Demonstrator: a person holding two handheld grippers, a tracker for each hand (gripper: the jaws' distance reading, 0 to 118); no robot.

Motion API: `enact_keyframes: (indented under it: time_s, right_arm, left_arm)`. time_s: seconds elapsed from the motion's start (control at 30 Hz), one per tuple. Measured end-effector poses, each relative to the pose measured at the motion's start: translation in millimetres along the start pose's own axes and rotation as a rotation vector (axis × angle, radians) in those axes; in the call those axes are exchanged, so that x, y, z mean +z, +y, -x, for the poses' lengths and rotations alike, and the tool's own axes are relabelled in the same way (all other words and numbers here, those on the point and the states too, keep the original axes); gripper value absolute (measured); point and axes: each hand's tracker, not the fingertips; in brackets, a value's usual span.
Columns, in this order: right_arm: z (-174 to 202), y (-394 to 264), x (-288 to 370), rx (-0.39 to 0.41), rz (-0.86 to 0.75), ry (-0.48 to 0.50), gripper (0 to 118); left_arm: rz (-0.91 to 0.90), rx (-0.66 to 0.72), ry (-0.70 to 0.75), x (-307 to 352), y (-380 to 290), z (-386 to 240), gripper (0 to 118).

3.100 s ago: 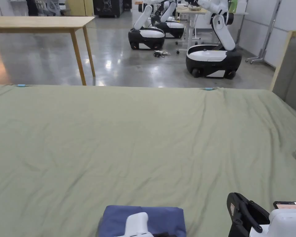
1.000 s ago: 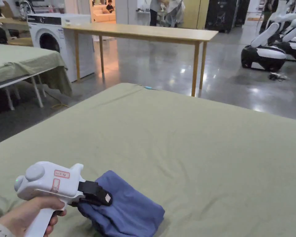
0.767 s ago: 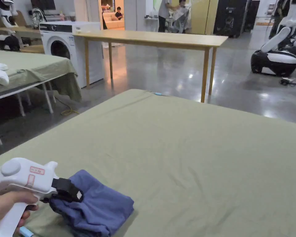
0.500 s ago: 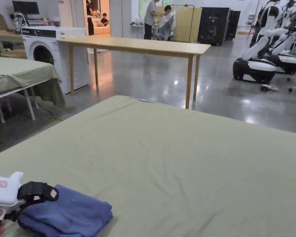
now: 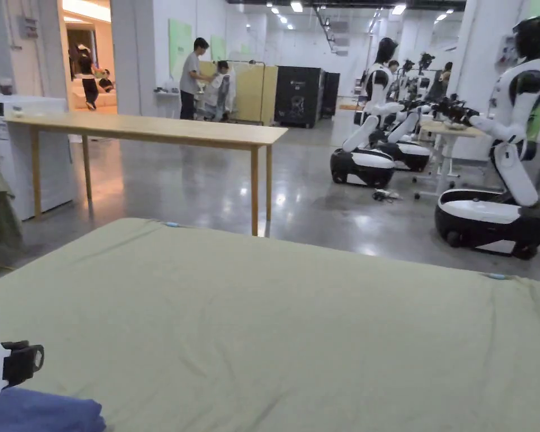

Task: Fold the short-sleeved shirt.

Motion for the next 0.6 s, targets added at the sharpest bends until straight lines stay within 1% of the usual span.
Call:
enact_keyframes:
  time_s: [0.1,0.2,0.23,0.3,0.37,0.43,0.5,0.53,0.57,0.6]
  right_arm:
    - [-2.1,40.9,21.1,0.134,-0.092,-0.043,9]
    - [-8.1,80.1,36.7,0.257,-0.198,-0.076,9]
    - [-7.8,94.6,43.0,0.279,-0.244,-0.097,9]
    - [-5.2,119.2,53.0,0.311,-0.288,-0.112,9]
    - [-0.8,138.3,61.3,0.362,-0.342,-0.152,9]
    - [2.8,152.8,64.3,0.420,-0.336,-0.181,9]
    - [6.2,156.1,66.5,0.476,-0.337,-0.256,9]
    - [5.2,157.8,66.3,0.469,-0.321,-0.276,9]
    - [3.0,158.9,66.5,0.438,-0.315,-0.263,9]
    - [0.0,159.7,67.4,0.389,-0.303,-0.260,9]
  left_arm:
    - [-0.130,-0.027,-0.113,17.9,-6.8,-84.5,11]
    - [-0.310,-0.071,-0.150,42.0,-3.7,-166.1,11]
    - [-0.361,-0.101,-0.143,50.9,1.0,-192.2,11]
    - [-0.418,-0.131,-0.154,64.0,15.8,-228.0,11]
    - [-0.458,-0.182,-0.169,78.8,32.8,-267.1,11]
    - [-0.518,-0.236,-0.137,92.2,43.5,-291.9,11]
    - [-0.526,-0.242,-0.133,103.5,50.3,-311.6,11]
    - [-0.540,-0.232,-0.141,109.1,49.3,-315.1,11]
    - [-0.541,-0.221,-0.147,112.9,48.7,-317.3,11]
    - [-0.532,-0.201,-0.163,113.3,48.2,-320.6,11]
